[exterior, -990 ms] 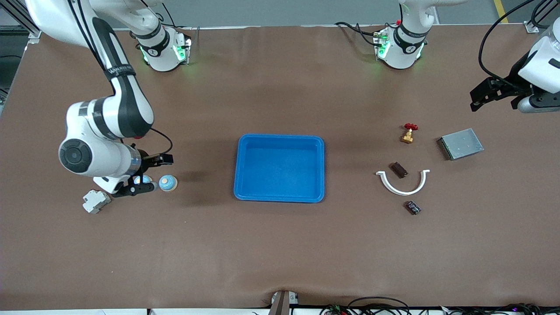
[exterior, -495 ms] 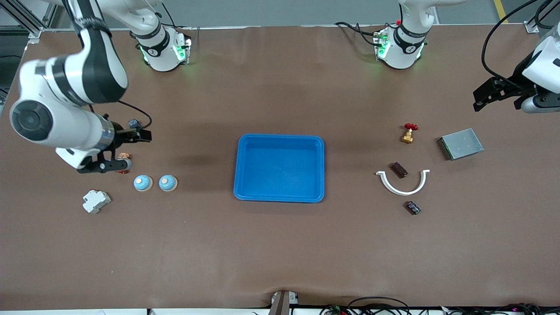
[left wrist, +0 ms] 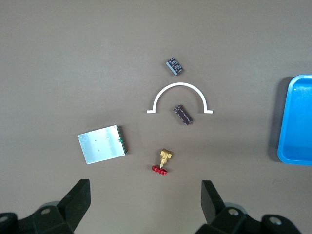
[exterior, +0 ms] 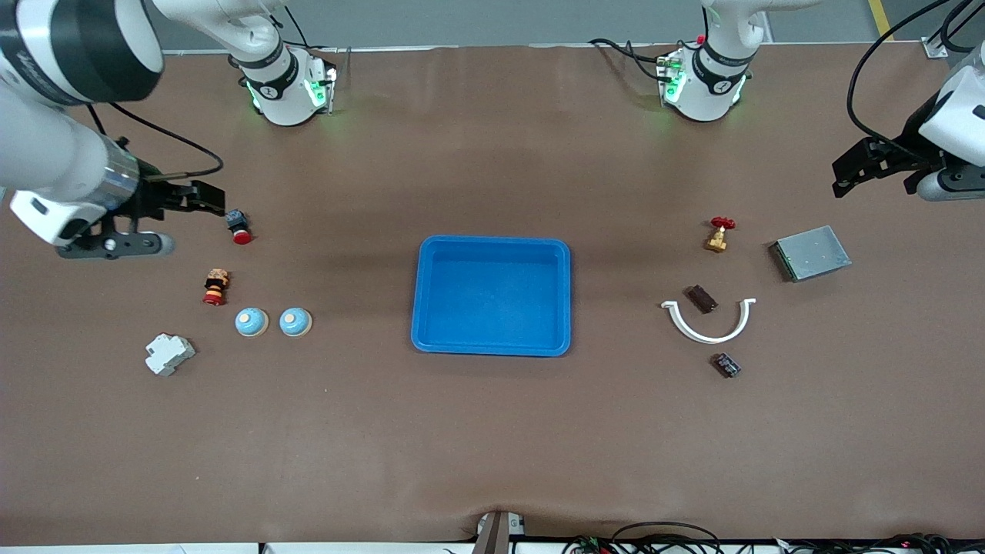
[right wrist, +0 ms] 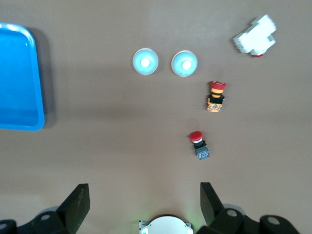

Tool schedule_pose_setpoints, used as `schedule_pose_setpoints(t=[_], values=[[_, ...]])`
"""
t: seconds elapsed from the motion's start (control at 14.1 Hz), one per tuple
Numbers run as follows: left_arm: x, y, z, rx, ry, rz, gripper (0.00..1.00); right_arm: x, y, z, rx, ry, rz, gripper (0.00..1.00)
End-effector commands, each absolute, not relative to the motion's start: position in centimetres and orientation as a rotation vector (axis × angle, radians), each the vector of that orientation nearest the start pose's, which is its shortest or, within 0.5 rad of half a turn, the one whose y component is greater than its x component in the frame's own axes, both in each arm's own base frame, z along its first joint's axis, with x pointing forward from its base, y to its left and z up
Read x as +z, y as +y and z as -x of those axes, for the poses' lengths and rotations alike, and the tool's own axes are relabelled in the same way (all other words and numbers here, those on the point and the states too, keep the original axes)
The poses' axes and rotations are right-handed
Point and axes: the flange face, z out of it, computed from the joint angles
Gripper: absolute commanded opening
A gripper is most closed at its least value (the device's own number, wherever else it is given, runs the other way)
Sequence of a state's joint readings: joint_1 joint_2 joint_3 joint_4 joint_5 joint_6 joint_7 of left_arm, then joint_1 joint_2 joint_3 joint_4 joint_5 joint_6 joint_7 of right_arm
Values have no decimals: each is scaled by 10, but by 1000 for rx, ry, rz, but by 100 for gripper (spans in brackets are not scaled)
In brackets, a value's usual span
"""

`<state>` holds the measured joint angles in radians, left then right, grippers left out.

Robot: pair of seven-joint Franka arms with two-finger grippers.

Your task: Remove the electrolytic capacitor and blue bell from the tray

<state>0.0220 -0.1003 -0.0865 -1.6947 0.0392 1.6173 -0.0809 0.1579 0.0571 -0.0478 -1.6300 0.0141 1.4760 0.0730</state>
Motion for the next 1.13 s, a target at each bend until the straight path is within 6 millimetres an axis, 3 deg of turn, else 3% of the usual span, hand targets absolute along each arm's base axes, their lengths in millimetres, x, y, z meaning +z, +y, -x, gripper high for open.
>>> schedule_pose_setpoints(t=[0.0, 0.14, 0.35, 0.78, 1.06], values=[[629, -34, -536, -29, 7, 3112, 100, 583, 34, -554, 261, 24, 3140, 100], [629, -34, -535, -29, 7, 3112, 100, 599, 13, -558, 200, 83, 3134, 100], [629, -34, -536, -26, 7, 3112, 100, 603, -17, -560, 168, 174, 3119, 100], [629, -33, -535, -29, 7, 3111, 100, 626, -41, -564, 39, 238, 3112, 100], [627, -33, -536, -22, 10, 3103, 100, 624, -41, -565, 53, 236, 3114, 100]])
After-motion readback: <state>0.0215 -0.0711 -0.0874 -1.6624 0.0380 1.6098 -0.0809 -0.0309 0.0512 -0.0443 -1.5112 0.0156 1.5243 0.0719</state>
